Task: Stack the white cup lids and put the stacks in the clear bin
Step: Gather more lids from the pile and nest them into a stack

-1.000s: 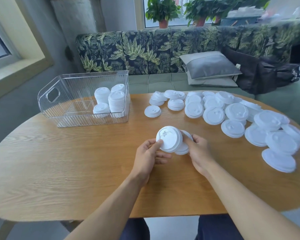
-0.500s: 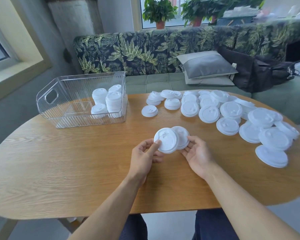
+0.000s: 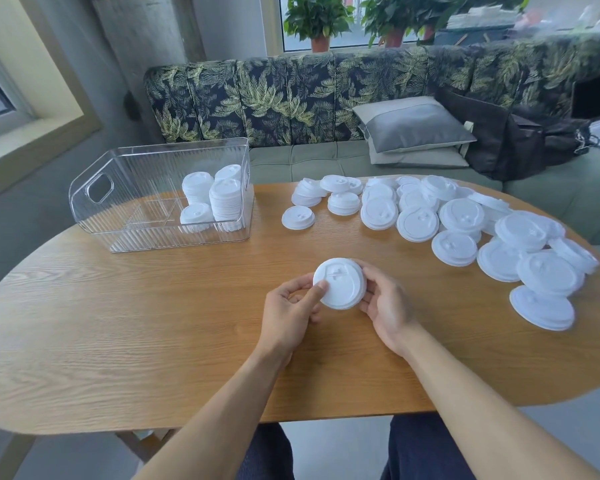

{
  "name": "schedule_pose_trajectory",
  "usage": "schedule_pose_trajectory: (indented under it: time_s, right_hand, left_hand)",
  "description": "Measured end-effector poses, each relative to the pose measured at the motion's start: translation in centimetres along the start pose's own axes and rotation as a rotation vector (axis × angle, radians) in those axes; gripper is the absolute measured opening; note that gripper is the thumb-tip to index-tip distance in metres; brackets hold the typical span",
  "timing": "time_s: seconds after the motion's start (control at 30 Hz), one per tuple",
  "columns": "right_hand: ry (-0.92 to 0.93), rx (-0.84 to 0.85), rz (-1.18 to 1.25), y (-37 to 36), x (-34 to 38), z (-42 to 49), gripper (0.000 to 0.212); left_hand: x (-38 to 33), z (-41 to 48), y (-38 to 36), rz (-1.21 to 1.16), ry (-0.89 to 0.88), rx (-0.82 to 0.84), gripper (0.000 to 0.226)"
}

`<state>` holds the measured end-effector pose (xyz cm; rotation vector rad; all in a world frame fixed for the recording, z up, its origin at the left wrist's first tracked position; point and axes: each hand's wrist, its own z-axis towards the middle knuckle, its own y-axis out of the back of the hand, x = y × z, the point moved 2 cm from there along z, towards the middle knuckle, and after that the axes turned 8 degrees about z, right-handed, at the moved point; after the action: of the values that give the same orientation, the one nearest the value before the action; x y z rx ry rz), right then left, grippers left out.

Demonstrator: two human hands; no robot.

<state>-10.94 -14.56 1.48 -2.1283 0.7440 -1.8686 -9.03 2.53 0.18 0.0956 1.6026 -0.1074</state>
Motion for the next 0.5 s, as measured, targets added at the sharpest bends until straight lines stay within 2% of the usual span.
schedule_pose_trajectory:
  time_s: [0.17, 0.3, 0.4, 0.5]
  right_hand:
    - [0.013, 0.022, -0.084, -0.13, 0.04, -0.32, 0.028]
    - [0.016, 0.07, -0.121, -0.14, 0.0, -0.44, 0.025]
    - [0.002, 0.09, -0.14, -0.17, 0.06, -0.46, 0.025]
    - [0.008, 0.083, -0.128, -0.27, 0.03, -0.54, 0.036]
  left_hand:
    - [-0.04, -0.11, -0.02, 0.057, -0.057, 0.051, 0.028]
    - [-0.27, -0.15, -0.01, 0.061, -0.04, 0.032, 0.037]
    - [-0.31, -0.09, 0.18, 0.071, -0.024, 0.01, 0.027]
    - [-0.28, -0.09, 0.26, 0.055, -0.008, -0.03, 0.027]
